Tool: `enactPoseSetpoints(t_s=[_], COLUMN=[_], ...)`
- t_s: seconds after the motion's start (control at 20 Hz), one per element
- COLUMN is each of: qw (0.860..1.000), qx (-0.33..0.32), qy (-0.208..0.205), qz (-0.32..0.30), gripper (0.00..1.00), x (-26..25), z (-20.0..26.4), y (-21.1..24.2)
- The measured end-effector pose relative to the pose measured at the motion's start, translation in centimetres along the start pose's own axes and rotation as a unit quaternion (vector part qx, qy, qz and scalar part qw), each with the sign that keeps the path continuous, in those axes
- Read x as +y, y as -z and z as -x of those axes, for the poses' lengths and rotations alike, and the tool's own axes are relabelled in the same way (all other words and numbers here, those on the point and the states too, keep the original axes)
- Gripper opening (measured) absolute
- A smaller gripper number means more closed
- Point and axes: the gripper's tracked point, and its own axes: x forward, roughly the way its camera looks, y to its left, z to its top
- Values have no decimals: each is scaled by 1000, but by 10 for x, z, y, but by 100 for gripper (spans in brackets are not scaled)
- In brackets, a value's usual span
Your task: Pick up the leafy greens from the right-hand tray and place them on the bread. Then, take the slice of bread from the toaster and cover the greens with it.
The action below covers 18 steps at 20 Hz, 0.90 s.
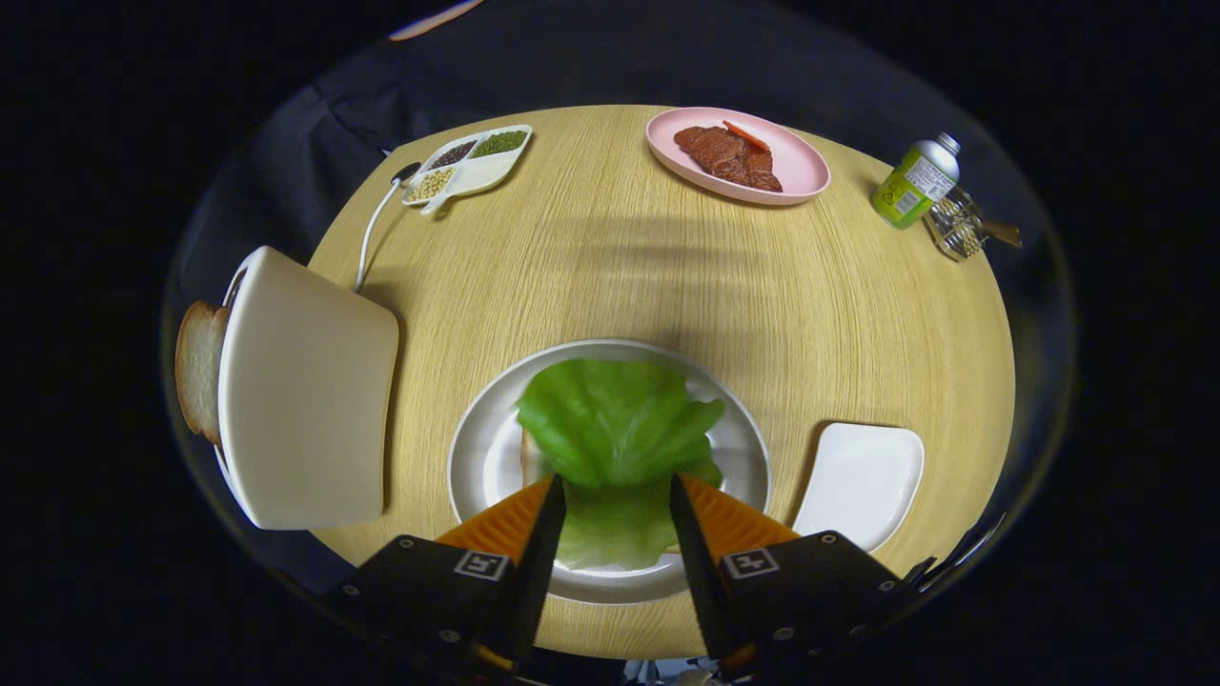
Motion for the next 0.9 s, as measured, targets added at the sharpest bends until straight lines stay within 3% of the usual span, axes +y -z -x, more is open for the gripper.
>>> enactPoseSetpoints(t_s=[0.2,0.45,0.9], qw=[1000,999,997], qx=[-11,-32,-58], qy=[8,14,-39], qz=[-11,-21,-14], gripper=[99,99,98], x=[3,19,105], z=[14,52,139], y=[-5,-18,-52])
